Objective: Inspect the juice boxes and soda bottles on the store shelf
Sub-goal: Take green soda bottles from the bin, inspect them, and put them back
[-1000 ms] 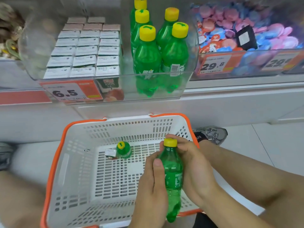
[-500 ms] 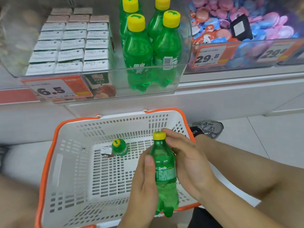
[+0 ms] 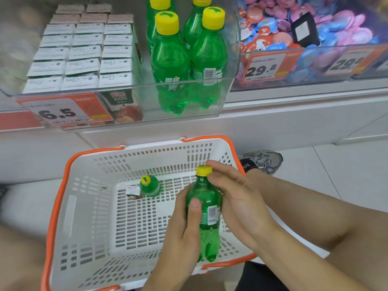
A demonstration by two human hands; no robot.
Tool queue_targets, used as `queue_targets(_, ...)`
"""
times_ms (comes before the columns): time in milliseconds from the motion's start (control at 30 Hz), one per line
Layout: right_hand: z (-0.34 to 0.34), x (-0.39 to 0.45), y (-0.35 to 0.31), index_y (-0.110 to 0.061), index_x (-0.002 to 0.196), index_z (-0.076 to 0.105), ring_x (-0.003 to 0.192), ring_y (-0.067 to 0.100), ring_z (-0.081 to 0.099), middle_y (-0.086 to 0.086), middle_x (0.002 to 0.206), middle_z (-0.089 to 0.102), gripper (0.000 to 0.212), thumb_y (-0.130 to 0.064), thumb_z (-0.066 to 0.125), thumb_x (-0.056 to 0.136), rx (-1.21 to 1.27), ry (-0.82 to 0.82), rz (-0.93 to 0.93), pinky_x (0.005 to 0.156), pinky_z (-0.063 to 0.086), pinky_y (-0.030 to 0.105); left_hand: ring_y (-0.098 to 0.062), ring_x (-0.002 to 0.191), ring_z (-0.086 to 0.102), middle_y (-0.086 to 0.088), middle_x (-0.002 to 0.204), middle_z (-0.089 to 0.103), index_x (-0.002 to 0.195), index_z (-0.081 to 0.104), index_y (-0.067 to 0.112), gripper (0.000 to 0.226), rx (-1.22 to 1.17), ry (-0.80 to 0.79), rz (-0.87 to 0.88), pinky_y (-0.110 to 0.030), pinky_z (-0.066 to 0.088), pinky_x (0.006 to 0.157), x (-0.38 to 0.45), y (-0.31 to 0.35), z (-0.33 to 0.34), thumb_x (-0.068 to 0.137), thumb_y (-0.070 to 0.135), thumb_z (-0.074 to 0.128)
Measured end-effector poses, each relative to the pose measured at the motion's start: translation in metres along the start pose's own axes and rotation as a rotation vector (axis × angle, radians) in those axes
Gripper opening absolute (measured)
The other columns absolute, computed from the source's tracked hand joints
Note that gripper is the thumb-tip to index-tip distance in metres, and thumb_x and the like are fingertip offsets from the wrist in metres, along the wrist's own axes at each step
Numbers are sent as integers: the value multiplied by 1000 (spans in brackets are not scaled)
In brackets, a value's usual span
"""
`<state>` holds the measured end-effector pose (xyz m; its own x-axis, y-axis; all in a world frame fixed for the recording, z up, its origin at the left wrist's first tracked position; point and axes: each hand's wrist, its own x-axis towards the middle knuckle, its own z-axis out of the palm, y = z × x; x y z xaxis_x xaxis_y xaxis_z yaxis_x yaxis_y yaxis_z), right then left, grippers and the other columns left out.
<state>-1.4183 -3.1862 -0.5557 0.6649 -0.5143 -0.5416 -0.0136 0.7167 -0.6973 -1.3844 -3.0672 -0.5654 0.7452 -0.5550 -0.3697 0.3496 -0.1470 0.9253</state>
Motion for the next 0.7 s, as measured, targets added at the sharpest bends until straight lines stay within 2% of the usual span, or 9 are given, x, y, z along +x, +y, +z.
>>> queue_targets(133,-3,3,2,-3,110,72,95,27,72,19,107,75,42,-4,72,68,30,-5,4,85,60,33,25,90,56,33,103,57,101,56,45,39,-15,-7,-32,-12,42,82,0,-1,1,70,65,44)
queue_targets(200,-3,2,3,-2,113,71,100,29,72,20,111,74,44,-4,73,69,36,-25,1,89,58,36,24,91,56,37,101,58,102,56,45,40,-35,-5,-73,-12,42,83,1,-3,-1,70,67,47)
queue_targets(300,-4,2,5,-4,112,73,108,30,70,16,113,74,37,-10,70,75,8,-52,-40,95,54,43,6,91,63,20,99,67,95,60,40,43,-54,13,-117,-20,45,89,4,-5,-5,76,77,51)
queue_targets(367,-4,4,5,-6,110,75,112,33,68,15,114,74,34,-13,70,77,-66,-68,-109,100,52,48,1,98,62,12,110,68,103,63,35,47,-95,27,-143,-22,46,96,5,-4,-5,72,67,48)
queue_targets(467,-6,4,4,-7,112,73,113,33,67,14,115,73,32,-16,68,82,-216,-136,-255,102,52,48,15,82,65,27,85,73,102,60,27,10,-128,-30,-27,-1,46,72,4,0,-5,98,34,55)
queue_targets(500,-8,4,2,-7,113,72,112,30,68,13,114,74,30,-16,65,85,-257,-170,-308,100,54,44,11,88,67,23,92,74,107,60,25,17,-110,-70,25,-3,48,74,8,-1,-7,93,35,64)
queue_targets(533,-9,3,1,-8,114,72,111,27,69,12,113,75,28,-15,63,88,-286,-212,-354,97,55,38,2,98,68,16,103,75,114,61,23,38,-76,-88,84,-9,51,80,11,-6,-11,82,40,73)
queue_targets(600,-11,0,-2,-9,112,73,109,24,70,11,109,76,25,-16,58,93,-337,-309,-411,93,55,31,-15,111,68,1,116,73,121,63,20,65,-32,-105,178,-24,54,91,17,-14,-21,63,32,88)
queue_targets(700,-12,1,3,-1,109,71,104,22,71,12,104,76,23,-9,53,96,-427,-390,-450,90,54,26,-21,112,68,-6,114,73,115,71,20,68,-30,-51,262,-29,53,95,20,-18,-27,52,6,92)
